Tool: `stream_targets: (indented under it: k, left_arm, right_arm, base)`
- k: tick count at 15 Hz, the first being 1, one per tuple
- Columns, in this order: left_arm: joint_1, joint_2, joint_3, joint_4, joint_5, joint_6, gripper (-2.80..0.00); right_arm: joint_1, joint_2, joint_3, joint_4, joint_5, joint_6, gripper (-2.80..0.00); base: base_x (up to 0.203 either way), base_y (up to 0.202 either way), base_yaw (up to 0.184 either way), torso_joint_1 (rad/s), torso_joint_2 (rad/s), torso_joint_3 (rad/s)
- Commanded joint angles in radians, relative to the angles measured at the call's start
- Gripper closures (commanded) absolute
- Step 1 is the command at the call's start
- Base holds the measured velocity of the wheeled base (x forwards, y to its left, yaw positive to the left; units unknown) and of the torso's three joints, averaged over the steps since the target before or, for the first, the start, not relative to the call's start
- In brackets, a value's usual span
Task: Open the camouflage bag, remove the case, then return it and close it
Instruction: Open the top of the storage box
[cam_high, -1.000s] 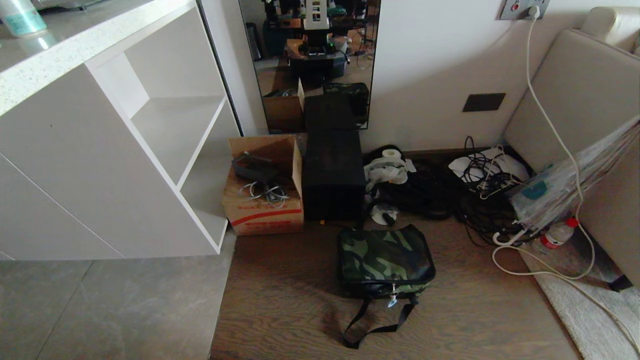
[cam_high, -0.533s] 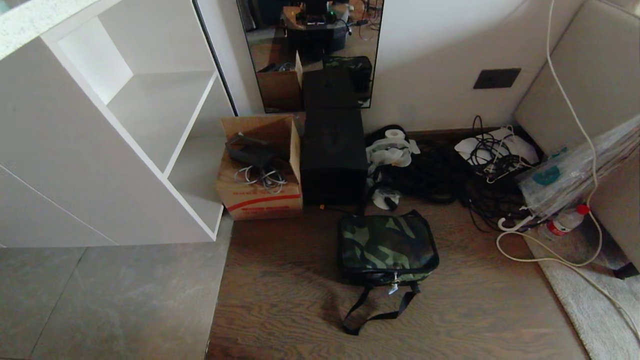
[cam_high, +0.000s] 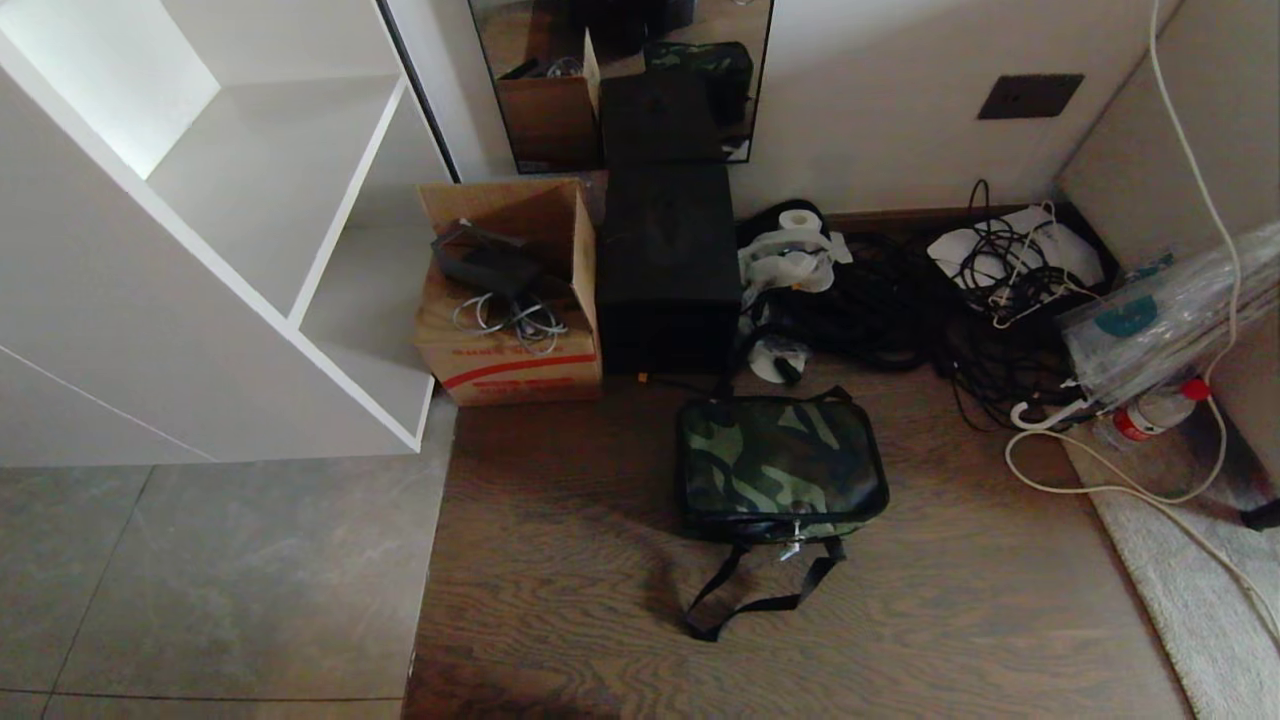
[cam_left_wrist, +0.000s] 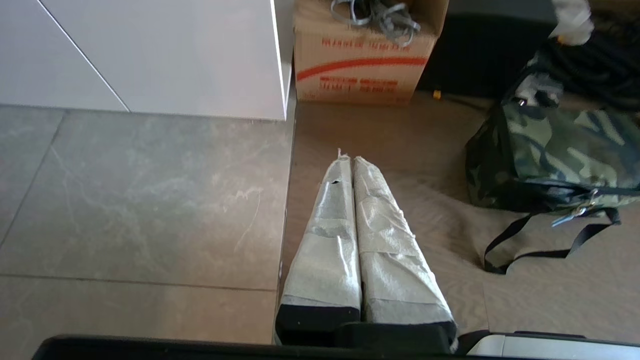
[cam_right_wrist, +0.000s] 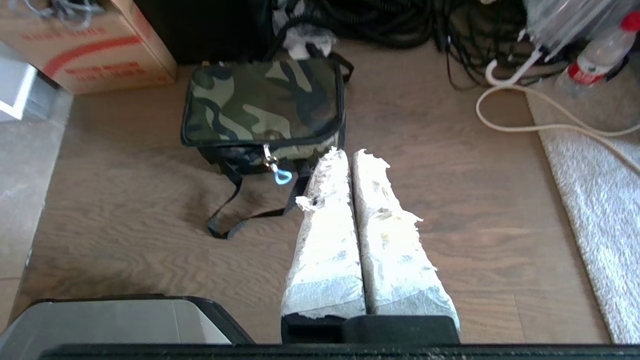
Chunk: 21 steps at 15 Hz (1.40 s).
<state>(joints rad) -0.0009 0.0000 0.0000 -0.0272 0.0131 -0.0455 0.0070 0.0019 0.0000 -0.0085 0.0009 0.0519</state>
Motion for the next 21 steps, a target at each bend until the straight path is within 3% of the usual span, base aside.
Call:
stream_targets:
  k: [1,21]
  left_arm:
    - [-0.001,0.000,0.006,0.000,0.001,0.000,0.00]
    - [0.000,0.000,0.006,0.000,0.001,0.000,0.00]
  right_arm:
    - [0.001,0.000,0.000,-0.001,0.001,0.000,0.00]
    - [0.001,0.000,0.000,-0.001,0.001,0.000,0.00]
  base:
    - [0.000,0.000,0.000,-0.002,0.00,-0.197]
    - [0.000,0.000,0.000,0.002,0.00,-0.198]
